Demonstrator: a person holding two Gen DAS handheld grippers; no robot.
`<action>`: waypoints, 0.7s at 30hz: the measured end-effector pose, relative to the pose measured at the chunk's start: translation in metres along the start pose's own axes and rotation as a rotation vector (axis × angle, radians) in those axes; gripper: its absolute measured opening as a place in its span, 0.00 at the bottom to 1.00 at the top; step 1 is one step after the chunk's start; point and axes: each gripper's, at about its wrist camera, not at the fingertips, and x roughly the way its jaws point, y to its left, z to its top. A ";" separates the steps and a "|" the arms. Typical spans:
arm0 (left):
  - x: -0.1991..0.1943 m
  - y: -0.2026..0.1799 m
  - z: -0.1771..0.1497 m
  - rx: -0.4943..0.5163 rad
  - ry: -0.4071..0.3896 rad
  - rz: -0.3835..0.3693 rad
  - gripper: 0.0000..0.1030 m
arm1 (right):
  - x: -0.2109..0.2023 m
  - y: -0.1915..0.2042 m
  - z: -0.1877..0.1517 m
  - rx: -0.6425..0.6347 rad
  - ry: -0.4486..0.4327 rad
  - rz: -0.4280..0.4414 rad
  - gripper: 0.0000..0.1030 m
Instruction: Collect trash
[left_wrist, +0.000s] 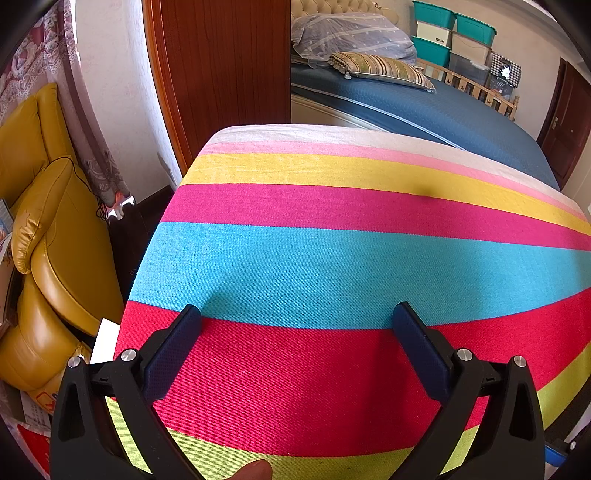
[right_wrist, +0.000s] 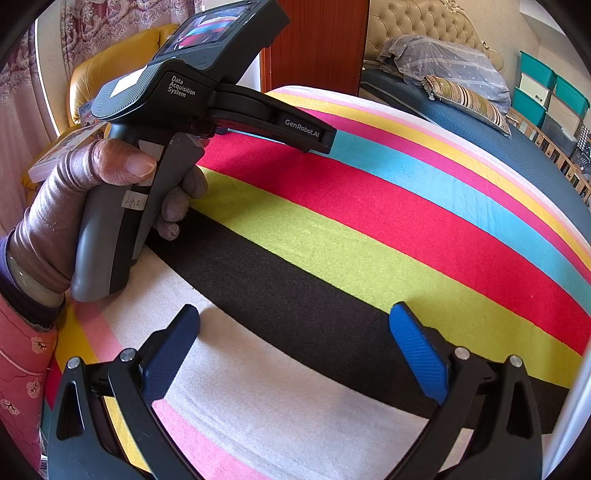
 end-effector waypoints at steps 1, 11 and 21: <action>0.000 0.000 0.000 0.000 0.000 0.000 0.94 | 0.000 0.000 0.000 0.000 0.000 0.000 0.97; 0.002 0.000 0.000 -0.001 0.000 -0.001 0.94 | 0.000 0.000 -0.001 0.000 0.000 0.000 0.97; 0.002 0.000 0.000 -0.001 0.000 -0.001 0.94 | 0.000 0.001 -0.001 0.000 0.000 0.000 0.97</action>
